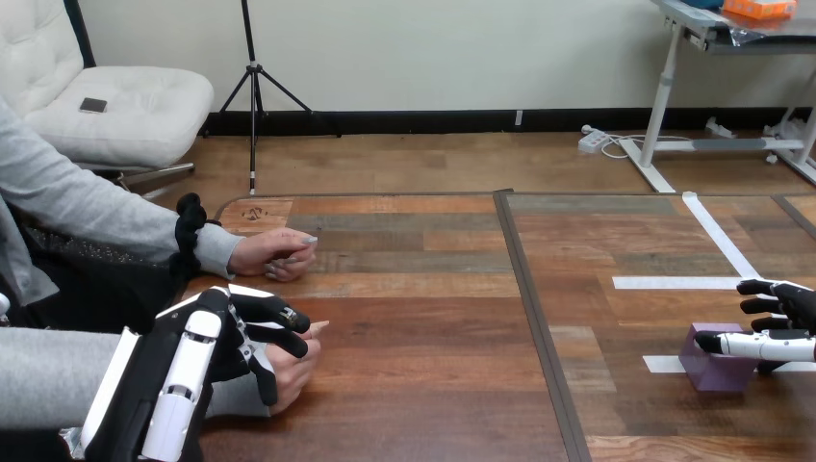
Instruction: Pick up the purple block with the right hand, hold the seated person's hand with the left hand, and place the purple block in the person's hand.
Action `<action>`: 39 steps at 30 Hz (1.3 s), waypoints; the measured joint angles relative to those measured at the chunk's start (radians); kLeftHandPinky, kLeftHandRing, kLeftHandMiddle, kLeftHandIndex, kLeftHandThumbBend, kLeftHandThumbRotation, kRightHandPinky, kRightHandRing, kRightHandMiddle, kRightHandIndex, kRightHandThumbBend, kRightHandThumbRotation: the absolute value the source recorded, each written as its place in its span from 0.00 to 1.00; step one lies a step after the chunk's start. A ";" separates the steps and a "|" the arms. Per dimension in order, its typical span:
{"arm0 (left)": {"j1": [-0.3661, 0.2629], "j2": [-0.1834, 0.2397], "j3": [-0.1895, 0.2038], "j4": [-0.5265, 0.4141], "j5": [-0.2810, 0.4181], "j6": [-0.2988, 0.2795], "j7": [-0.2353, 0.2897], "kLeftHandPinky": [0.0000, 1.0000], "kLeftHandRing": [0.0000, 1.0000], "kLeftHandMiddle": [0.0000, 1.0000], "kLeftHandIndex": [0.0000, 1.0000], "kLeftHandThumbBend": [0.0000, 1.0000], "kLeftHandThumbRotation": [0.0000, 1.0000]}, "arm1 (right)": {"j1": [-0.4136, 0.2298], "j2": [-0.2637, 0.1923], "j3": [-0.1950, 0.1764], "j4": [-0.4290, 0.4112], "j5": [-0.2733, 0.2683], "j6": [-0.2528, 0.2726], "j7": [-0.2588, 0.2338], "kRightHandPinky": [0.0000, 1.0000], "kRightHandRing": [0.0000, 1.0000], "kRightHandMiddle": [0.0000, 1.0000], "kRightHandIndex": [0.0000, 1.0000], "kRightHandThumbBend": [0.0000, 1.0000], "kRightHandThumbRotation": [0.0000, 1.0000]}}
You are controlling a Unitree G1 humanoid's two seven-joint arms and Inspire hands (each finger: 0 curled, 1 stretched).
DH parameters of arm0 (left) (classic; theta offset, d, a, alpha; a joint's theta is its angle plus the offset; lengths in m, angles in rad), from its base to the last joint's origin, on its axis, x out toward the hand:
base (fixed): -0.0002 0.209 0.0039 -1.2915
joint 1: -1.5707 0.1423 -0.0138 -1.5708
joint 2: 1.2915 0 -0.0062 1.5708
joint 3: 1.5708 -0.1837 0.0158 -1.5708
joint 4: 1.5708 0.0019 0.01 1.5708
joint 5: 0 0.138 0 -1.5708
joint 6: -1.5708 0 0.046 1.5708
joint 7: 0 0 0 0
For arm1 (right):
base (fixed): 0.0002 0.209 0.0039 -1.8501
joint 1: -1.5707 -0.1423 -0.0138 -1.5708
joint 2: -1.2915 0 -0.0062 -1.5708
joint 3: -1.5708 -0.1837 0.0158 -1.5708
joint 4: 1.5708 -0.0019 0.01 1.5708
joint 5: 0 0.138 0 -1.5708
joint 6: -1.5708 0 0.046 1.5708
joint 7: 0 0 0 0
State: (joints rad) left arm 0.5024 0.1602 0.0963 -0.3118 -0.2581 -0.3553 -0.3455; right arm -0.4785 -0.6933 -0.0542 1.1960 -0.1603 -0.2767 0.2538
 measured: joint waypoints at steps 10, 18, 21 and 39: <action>0.000 0.000 0.000 0.000 0.004 0.000 0.005 0.20 0.51 0.56 0.50 0.09 0.97 | 0.004 -0.002 0.010 -0.011 -0.017 -0.010 -0.003 0.78 0.82 0.83 0.85 1.00 0.15; 0.000 0.000 0.000 0.000 0.004 0.000 0.006 0.20 0.50 0.55 0.49 0.06 0.97 | 0.005 -0.003 0.016 -0.014 -0.021 -0.028 0.006 0.80 0.83 0.83 0.85 1.00 0.09; 0.000 0.000 0.000 0.000 0.004 0.000 0.006 0.20 0.50 0.55 0.49 0.07 0.97 | 0.005 -0.003 0.018 -0.014 -0.021 -0.032 0.012 0.80 0.83 0.83 0.85 1.00 0.07; 0.000 -0.001 -0.001 0.000 0.012 0.000 0.010 0.20 0.49 0.55 0.50 0.07 0.98 | 0.007 -0.015 0.034 -0.015 -0.035 -0.065 0.041 0.81 0.84 0.83 0.84 1.00 0.01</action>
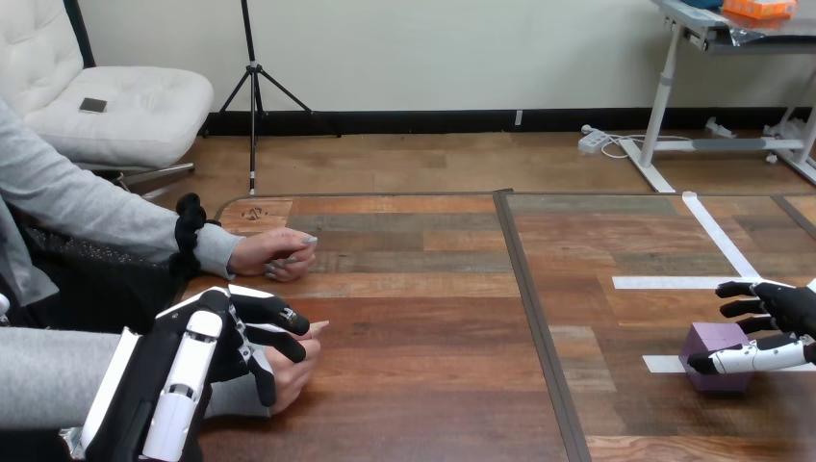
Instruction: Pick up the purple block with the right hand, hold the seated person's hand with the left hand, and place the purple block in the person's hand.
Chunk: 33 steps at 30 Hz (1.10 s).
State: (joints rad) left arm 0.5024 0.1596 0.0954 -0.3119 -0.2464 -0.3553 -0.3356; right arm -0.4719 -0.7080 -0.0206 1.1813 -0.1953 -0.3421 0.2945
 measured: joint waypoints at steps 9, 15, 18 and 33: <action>0.000 -0.002 0.000 0.000 0.000 0.000 0.000 0.20 0.48 0.54 0.49 0.08 0.98 | 0.000 -0.003 -0.003 0.000 0.003 -0.006 0.014 0.82 0.83 0.83 0.83 1.00 0.00; 0.000 -0.003 0.000 0.000 0.001 0.000 0.001 0.20 0.47 0.54 0.48 0.10 0.98 | 0.000 -0.003 0.001 0.000 -0.004 -0.012 0.009 0.81 0.82 0.81 0.82 1.00 0.00; 0.000 -0.003 0.000 0.000 0.005 0.000 0.004 0.21 0.47 0.53 0.48 0.09 0.98 | 0.000 -0.003 0.004 0.000 -0.008 -0.016 0.006 0.80 0.81 0.81 0.82 1.00 0.00; 0.000 -0.005 -0.001 0.000 0.008 0.000 0.011 0.20 0.46 0.54 0.48 0.08 0.98 | 0.000 -0.003 0.007 0.000 -0.009 -0.021 0.010 0.75 0.75 0.76 0.77 1.00 0.00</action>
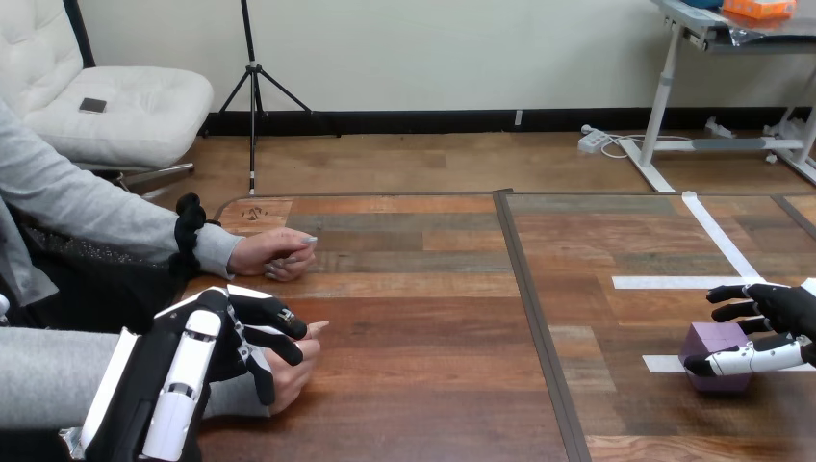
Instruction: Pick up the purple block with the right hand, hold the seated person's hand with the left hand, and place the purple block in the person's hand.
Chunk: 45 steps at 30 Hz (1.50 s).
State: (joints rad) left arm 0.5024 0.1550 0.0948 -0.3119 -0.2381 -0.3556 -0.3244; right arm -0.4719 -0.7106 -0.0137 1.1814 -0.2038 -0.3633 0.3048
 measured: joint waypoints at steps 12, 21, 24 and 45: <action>0.000 0.000 0.000 0.000 -0.003 0.000 -0.003 0.20 0.47 0.54 0.49 0.06 0.99 | 0.000 0.000 0.001 0.001 -0.003 0.000 -0.006 0.66 0.64 0.67 0.68 0.95 0.00; 0.000 0.000 0.000 0.000 -0.005 -0.008 -0.009 0.20 0.47 0.54 0.49 0.05 1.00 | 0.000 0.000 0.003 0.002 -0.010 -0.005 -0.008 0.58 0.57 0.61 0.63 0.91 0.00; 0.000 0.000 0.000 0.000 -0.005 -0.015 -0.012 0.20 0.47 0.54 0.49 0.05 1.00 | 0.000 0.000 0.003 0.002 -0.011 -0.005 -0.008 0.56 0.56 0.60 0.62 0.90 0.00; -0.003 0.001 0.002 0.000 -0.007 -0.031 -0.022 0.20 0.47 0.54 0.49 0.12 1.00 | -0.008 0.000 0.043 0.001 -0.070 -0.017 -0.039 0.48 0.49 0.54 0.57 0.91 0.00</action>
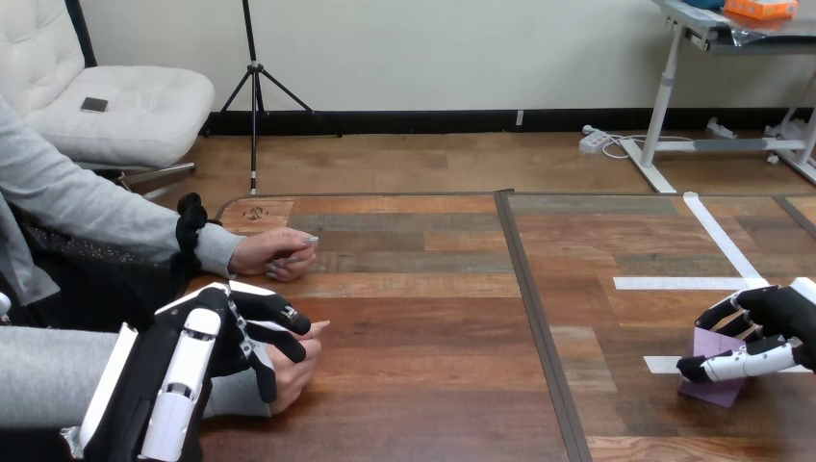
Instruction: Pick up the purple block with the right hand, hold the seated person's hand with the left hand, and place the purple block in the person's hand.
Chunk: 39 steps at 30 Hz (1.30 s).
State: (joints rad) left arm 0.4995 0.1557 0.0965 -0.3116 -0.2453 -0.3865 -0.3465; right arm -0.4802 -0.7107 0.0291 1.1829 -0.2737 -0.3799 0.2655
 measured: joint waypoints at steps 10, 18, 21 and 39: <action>0.000 0.000 0.001 0.000 0.003 0.000 0.006 0.21 0.47 0.53 0.49 0.12 1.00 | -0.006 0.000 0.024 0.000 -0.032 -0.005 -0.027 0.45 0.47 0.50 0.53 0.86 0.00; 0.000 0.000 0.001 0.000 0.003 0.000 0.012 0.21 0.47 0.53 0.49 0.13 1.00 | -0.013 0.000 0.050 0.000 -0.063 -0.012 -0.066 0.43 0.46 0.50 0.49 0.84 0.00; 0.000 0.000 0.001 0.000 0.003 0.000 0.012 0.21 0.47 0.53 0.49 0.13 1.00 | -0.016 0.000 0.055 0.000 -0.070 -0.012 -0.076 0.42 0.45 0.49 0.49 0.83 0.00; 0.000 0.000 0.005 0.000 0.003 0.000 0.019 0.21 0.47 0.53 0.49 0.12 1.00 | -0.017 0.000 0.068 0.000 -0.082 -0.012 -0.129 0.39 0.43 0.47 0.47 0.87 0.00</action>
State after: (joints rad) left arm 0.4993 0.1561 0.1018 -0.3116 -0.2421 -0.3866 -0.3277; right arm -0.4967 -0.7110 0.0975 1.1829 -0.3558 -0.3918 0.1369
